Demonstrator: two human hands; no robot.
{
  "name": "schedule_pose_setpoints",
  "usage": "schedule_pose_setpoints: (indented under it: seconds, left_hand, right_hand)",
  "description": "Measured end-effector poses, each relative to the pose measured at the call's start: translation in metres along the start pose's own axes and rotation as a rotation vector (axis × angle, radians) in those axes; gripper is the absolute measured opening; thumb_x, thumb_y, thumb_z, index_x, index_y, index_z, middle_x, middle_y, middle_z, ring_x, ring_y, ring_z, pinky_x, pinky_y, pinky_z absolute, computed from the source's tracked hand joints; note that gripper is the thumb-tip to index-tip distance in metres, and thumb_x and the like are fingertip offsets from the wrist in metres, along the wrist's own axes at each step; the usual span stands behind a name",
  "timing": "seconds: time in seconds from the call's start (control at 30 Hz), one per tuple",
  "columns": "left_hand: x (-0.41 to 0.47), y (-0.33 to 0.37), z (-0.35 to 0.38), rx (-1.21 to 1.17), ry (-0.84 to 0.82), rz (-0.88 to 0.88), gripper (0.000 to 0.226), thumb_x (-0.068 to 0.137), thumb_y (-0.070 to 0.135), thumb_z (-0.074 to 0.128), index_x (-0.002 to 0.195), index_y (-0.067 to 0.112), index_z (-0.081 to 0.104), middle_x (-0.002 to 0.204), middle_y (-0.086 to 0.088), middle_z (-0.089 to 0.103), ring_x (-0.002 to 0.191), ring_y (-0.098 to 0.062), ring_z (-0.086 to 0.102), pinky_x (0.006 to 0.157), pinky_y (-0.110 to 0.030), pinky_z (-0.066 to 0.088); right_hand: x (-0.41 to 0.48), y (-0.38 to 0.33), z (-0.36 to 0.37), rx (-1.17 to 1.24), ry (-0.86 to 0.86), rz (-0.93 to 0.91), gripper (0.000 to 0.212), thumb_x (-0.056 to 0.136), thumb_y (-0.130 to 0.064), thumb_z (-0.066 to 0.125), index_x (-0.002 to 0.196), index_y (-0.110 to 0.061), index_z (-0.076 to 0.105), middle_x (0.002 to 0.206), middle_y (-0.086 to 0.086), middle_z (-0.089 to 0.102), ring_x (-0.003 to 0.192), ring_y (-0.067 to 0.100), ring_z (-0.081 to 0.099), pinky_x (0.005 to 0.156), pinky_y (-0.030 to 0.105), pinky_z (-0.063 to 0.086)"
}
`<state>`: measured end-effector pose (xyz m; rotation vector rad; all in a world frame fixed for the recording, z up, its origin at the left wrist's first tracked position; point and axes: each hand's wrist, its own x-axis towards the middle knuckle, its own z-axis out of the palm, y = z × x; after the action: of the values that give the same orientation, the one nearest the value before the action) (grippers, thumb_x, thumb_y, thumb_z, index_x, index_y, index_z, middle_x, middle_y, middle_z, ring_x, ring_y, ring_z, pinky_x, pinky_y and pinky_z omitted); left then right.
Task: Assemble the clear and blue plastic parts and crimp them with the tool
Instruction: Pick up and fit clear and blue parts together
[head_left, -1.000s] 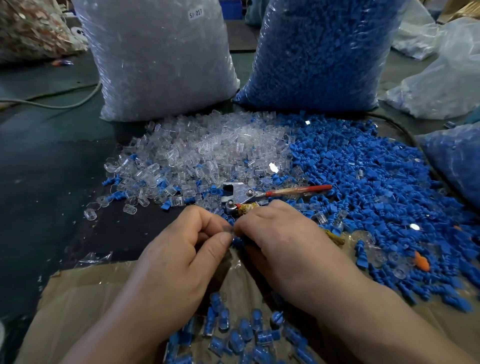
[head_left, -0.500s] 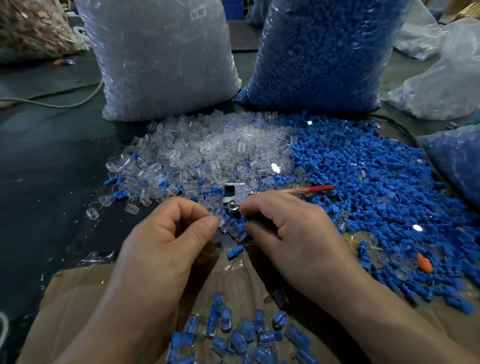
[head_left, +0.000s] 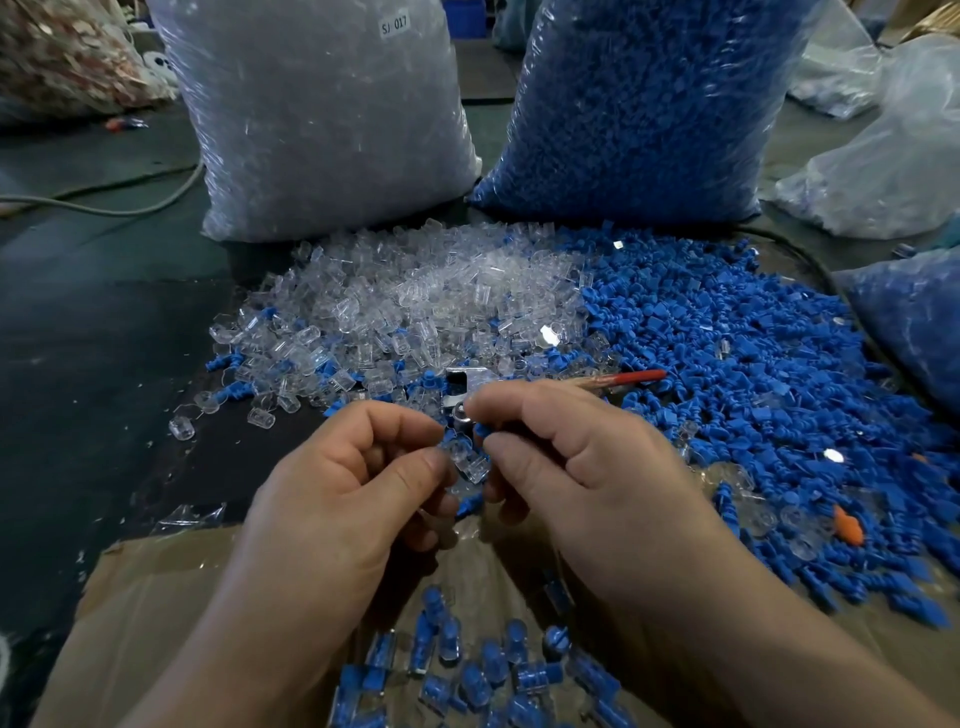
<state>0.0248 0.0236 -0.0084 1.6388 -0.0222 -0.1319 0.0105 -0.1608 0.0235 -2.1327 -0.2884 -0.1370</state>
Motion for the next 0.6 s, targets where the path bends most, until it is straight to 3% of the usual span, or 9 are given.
schedule_pose_setpoints:
  seconds: [0.17, 0.3, 0.4, 0.5, 0.6]
  left_hand:
    - [-0.001, 0.004, 0.005, 0.048, 0.034, 0.089, 0.024, 0.067, 0.044, 0.069, 0.090, 0.038, 0.073, 0.076, -0.002, 0.075, 0.066, -0.015, 0.073, 0.052, -0.020, 0.053]
    - [-0.005, 0.004, 0.006, 0.190, 0.058, 0.149, 0.015, 0.080, 0.043, 0.074, 0.094, 0.040, 0.071, 0.077, 0.004, 0.075, 0.067, -0.014, 0.072, 0.058, -0.032, 0.059]
    - [-0.010, 0.010, 0.008, 0.286, 0.051, 0.201, 0.023, 0.076, 0.053, 0.066, 0.096, 0.043, 0.070, 0.079, 0.010, 0.074, 0.069, -0.011, 0.072, 0.060, -0.040, 0.063]
    - [-0.012, 0.016, 0.009, 0.351, 0.037, 0.247, 0.018, 0.077, 0.048, 0.066, 0.094, 0.046, 0.069, 0.080, 0.016, 0.074, 0.071, -0.005, 0.071, 0.059, -0.029, 0.062]
    - [-0.012, 0.017, 0.010, 0.348, 0.044, 0.255, 0.020, 0.082, 0.027, 0.073, 0.090, 0.045, 0.070, 0.078, 0.016, 0.074, 0.067, -0.003, 0.069, 0.057, -0.020, 0.057]
  right_hand:
    - [0.000, -0.005, 0.002, -0.193, -0.044, -0.095, 0.015, 0.093, -0.040, 0.047, 0.107, -0.039, 0.054, 0.100, -0.020, 0.059, 0.095, -0.001, 0.054, 0.078, 0.027, 0.050]
    - [-0.001, -0.005, 0.002, -0.269, -0.082, -0.158, 0.016, 0.096, -0.038, 0.048, 0.105, -0.031, 0.060, 0.097, -0.014, 0.059, 0.090, 0.006, 0.056, 0.076, 0.035, 0.050]
    - [-0.002, -0.004, 0.001, -0.282, -0.056, -0.184, 0.020, 0.096, -0.037, 0.049, 0.104, -0.026, 0.063, 0.094, -0.010, 0.059, 0.086, 0.012, 0.058, 0.072, 0.038, 0.050]
    - [-0.004, -0.007, 0.000, -0.312, -0.041, -0.219, 0.019, 0.094, -0.032, 0.051, 0.104, -0.022, 0.064, 0.094, -0.006, 0.058, 0.082, 0.018, 0.059, 0.065, 0.042, 0.050]
    - [-0.006, -0.011, 0.002, -0.370, -0.033, -0.286, 0.024, 0.090, -0.024, 0.055, 0.113, -0.023, 0.061, 0.100, -0.005, 0.060, 0.086, 0.018, 0.059, 0.063, 0.043, 0.052]
